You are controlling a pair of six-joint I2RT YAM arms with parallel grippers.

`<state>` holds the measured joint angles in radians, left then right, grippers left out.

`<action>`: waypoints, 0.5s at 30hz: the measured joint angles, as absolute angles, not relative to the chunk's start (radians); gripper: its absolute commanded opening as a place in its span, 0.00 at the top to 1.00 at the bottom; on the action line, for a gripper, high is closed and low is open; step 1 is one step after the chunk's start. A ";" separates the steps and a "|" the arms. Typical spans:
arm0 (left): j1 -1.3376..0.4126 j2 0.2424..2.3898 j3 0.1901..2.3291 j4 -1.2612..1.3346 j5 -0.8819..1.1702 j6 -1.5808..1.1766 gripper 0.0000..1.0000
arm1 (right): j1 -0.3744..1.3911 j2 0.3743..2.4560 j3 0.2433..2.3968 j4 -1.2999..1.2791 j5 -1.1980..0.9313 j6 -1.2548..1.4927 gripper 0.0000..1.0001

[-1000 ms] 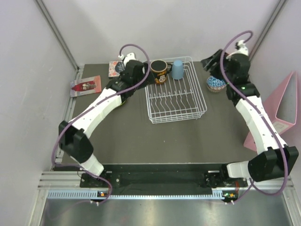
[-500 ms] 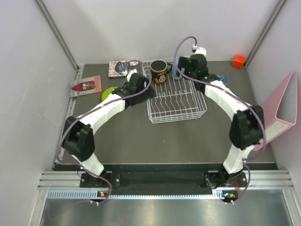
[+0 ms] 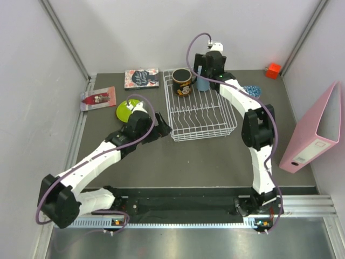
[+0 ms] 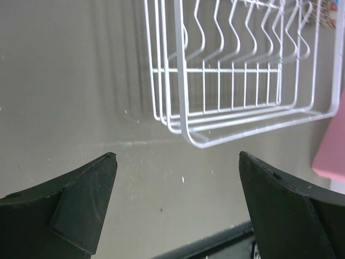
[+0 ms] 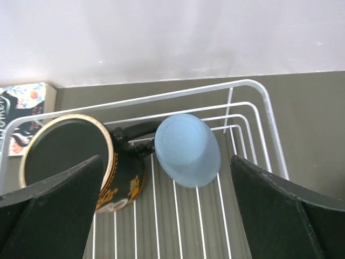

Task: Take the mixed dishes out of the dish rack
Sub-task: Pick up the cup from the dish rack.

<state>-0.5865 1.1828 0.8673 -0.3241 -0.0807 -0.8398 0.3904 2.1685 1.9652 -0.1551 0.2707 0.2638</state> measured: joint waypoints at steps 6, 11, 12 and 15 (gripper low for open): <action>-0.593 1.112 0.809 -0.313 -0.056 -0.839 0.01 | 0.390 2.284 2.025 -0.165 0.271 0.265 0.00; -0.595 1.118 0.774 -0.310 -0.037 -0.844 0.01 | 0.383 2.339 2.053 -0.179 0.271 0.274 0.00; -0.596 1.119 0.768 -0.311 -0.035 -0.846 0.01 | 0.381 2.355 2.075 -0.182 0.271 0.274 0.00; -0.598 1.120 0.750 -0.311 -0.030 -0.850 0.01 | 0.381 2.388 2.127 -0.187 0.272 0.279 0.01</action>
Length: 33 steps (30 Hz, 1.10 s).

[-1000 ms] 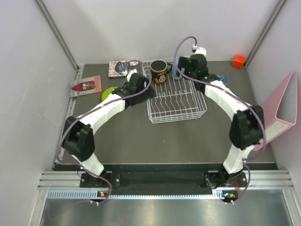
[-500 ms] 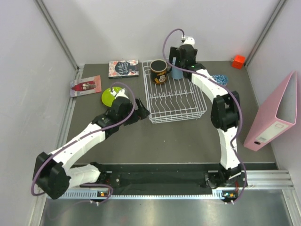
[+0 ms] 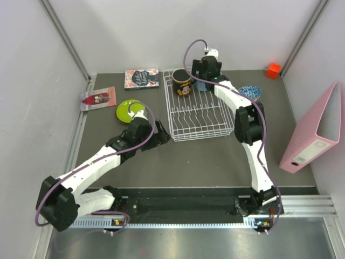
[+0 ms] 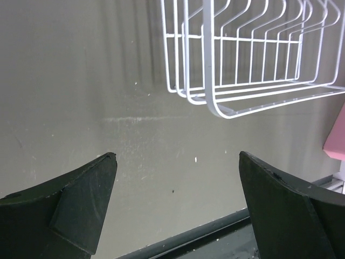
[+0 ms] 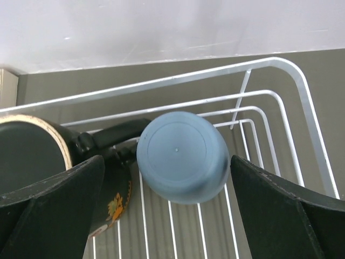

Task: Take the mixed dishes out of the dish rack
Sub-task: Pick up the cup from the dish rack.

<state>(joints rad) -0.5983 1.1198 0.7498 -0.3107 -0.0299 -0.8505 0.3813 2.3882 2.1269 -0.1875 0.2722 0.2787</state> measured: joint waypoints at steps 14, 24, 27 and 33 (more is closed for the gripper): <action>-0.600 1.147 0.744 -0.300 -0.026 -0.852 0.01 | 0.340 2.414 2.141 -0.190 0.268 0.321 0.25; -0.601 1.174 0.742 -0.287 -0.015 -0.861 0.01 | 0.313 2.417 2.133 -0.176 0.230 0.337 0.75; -0.601 1.177 0.741 -0.286 -0.015 -0.862 0.01 | 0.313 2.415 2.118 -0.148 0.223 0.337 0.95; -0.603 1.177 0.738 -0.281 -0.014 -0.862 0.01 | 0.315 2.339 1.981 -0.074 0.215 0.337 1.00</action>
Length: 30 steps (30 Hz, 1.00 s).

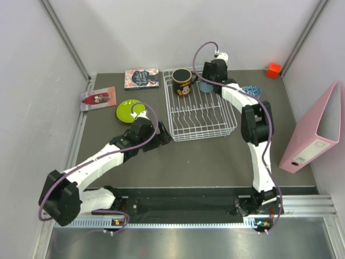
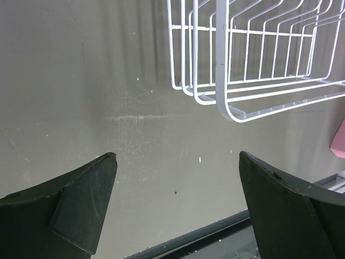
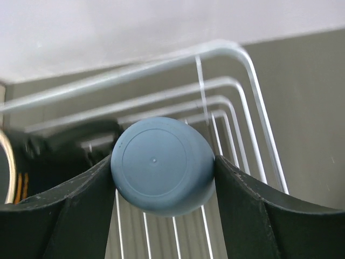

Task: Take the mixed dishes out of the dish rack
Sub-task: Pick up the cup from the dish rack, then place the cup at the center of the board.

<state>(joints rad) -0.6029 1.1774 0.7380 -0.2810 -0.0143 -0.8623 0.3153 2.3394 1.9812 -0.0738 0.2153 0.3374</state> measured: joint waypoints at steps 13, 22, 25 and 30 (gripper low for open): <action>-0.603 1.114 0.761 -0.285 -0.040 -0.859 0.01 | 0.392 1.694 1.507 0.010 0.182 0.425 1.00; -0.603 0.914 0.698 -0.147 -0.121 -0.920 0.01 | 0.390 1.061 0.865 0.365 0.017 0.751 1.00; -0.603 0.831 0.592 0.043 -0.047 -0.949 0.01 | 0.393 1.037 0.678 0.496 -0.078 0.897 1.00; -0.603 0.853 0.486 0.351 0.138 -1.033 0.05 | 0.469 1.087 0.468 0.648 -0.165 1.089 1.00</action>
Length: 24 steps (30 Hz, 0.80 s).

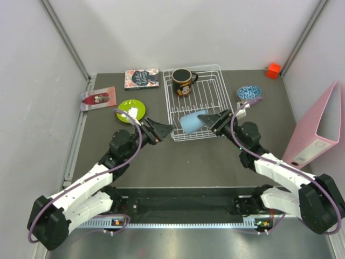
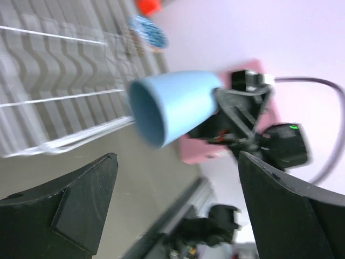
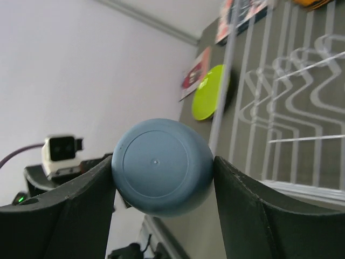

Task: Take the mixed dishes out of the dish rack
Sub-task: Place the cup at the center of the board.

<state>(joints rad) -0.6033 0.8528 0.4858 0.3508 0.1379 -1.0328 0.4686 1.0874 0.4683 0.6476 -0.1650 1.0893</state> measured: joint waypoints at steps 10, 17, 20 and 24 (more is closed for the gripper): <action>-0.614 0.941 0.447 0.671 0.341 -1.150 0.10 | 0.641 1.168 0.462 0.915 -0.186 1.176 1.00; -0.616 0.940 0.446 0.683 0.352 -1.149 0.50 | 0.686 1.264 0.484 0.966 -0.186 1.200 1.00; -0.616 0.935 0.444 0.672 0.348 -1.142 0.61 | 0.689 1.266 0.494 0.989 -0.186 1.201 1.00; -0.616 0.915 0.435 0.659 0.339 -1.126 0.65 | 0.695 1.265 0.494 1.002 -0.189 1.200 1.00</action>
<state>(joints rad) -0.6163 0.9154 0.4351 0.6594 0.3389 -1.1263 0.6952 1.2652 0.4942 1.0023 -0.1890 1.1999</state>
